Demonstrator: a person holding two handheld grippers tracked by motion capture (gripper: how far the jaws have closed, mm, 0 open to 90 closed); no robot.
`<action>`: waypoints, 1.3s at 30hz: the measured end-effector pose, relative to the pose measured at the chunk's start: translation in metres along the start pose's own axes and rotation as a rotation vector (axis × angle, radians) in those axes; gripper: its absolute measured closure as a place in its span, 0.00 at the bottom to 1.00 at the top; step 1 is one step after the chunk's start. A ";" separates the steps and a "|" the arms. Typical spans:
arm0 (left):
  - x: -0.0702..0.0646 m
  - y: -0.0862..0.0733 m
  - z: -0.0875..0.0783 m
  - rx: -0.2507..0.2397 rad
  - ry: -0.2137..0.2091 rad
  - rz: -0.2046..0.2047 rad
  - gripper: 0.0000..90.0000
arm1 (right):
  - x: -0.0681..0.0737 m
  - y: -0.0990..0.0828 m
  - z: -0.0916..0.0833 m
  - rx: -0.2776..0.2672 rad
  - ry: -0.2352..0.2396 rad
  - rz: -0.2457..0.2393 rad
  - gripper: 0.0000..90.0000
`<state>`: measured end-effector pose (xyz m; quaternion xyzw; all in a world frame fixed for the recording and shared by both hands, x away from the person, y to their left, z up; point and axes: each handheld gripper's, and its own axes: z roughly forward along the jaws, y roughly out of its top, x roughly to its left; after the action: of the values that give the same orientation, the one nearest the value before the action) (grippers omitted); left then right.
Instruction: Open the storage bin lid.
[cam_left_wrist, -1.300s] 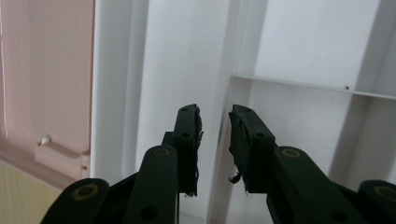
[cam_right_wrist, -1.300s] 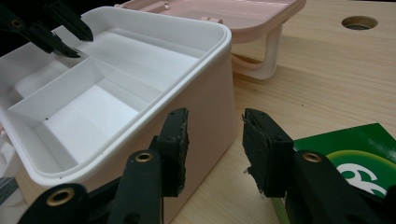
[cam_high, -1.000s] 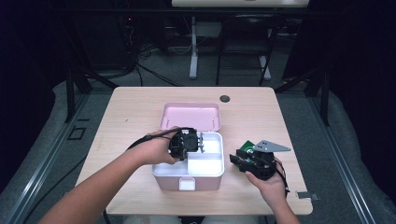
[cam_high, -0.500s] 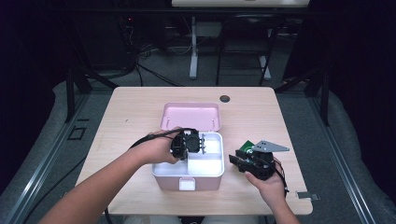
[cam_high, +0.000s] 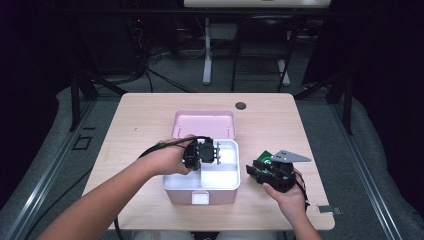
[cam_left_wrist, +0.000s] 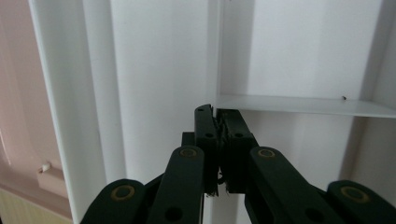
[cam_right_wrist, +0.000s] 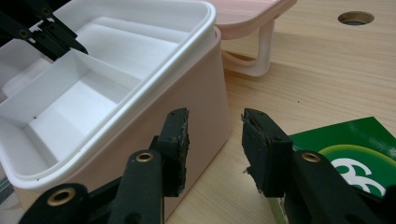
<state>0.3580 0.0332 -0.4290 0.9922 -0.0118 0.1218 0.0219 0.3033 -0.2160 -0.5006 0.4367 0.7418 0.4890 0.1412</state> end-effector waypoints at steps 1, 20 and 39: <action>0.000 -0.001 -0.002 -0.006 0.003 -0.002 0.97 | 0.000 0.000 0.000 0.000 0.000 0.003 0.68; 0.014 -0.024 -0.043 -0.044 0.026 -0.146 0.99 | -0.003 0.000 -0.002 -0.010 0.001 0.021 0.67; 0.046 -0.100 -0.053 -0.035 -0.049 -0.609 0.99 | -0.003 0.000 -0.002 -0.013 -0.003 0.021 0.65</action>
<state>0.3926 0.1351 -0.3710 0.9523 0.2834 0.0853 0.0740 0.3037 -0.2194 -0.5000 0.4442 0.7338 0.4946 0.1401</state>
